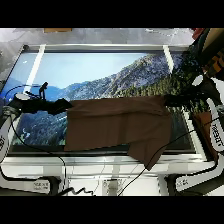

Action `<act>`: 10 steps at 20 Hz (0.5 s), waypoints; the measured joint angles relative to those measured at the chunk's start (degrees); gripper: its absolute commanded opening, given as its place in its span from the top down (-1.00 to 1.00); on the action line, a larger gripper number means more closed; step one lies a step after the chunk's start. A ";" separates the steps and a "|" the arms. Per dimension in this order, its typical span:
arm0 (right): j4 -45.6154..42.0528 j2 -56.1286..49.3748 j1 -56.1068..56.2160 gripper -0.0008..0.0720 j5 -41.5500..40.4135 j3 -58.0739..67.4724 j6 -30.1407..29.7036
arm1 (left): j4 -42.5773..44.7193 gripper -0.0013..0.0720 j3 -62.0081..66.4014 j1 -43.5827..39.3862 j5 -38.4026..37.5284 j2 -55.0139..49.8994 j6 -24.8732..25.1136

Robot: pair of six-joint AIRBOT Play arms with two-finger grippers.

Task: Fold the clothes and pants, and hang the long-sleeved shirts on hangers.

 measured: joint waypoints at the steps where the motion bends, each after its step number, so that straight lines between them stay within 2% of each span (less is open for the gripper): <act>1: -1.01 0.81 -0.48 0.14 0.55 0.00 -0.04 | 0.02 -0.92 0.00 1.27 -0.24 0.61 0.26; 2: -1.81 1.75 -1.16 0.15 1.40 -0.02 -0.26 | 0.07 -0.92 0.00 2.56 -0.70 1.42 0.52; 3: -2.40 2.86 -2.21 0.34 1.97 -0.07 -0.44 | 0.09 -0.92 0.00 3.89 -1.49 2.49 0.70; 4: -2.73 4.00 -3.45 0.36 2.89 -0.24 -0.59 | 0.09 -0.92 0.00 5.31 -2.29 3.87 0.87; 7: -1.66 8.48 -8.72 0.36 7.78 -3.34 -2.03 | 0.26 -0.92 0.00 8.59 -4.33 8.50 1.46; 10: 2.93 15.02 -14.91 0.36 12.76 -12.74 -6.23 | 0.24 -0.92 0.00 10.05 -5.29 12.90 2.73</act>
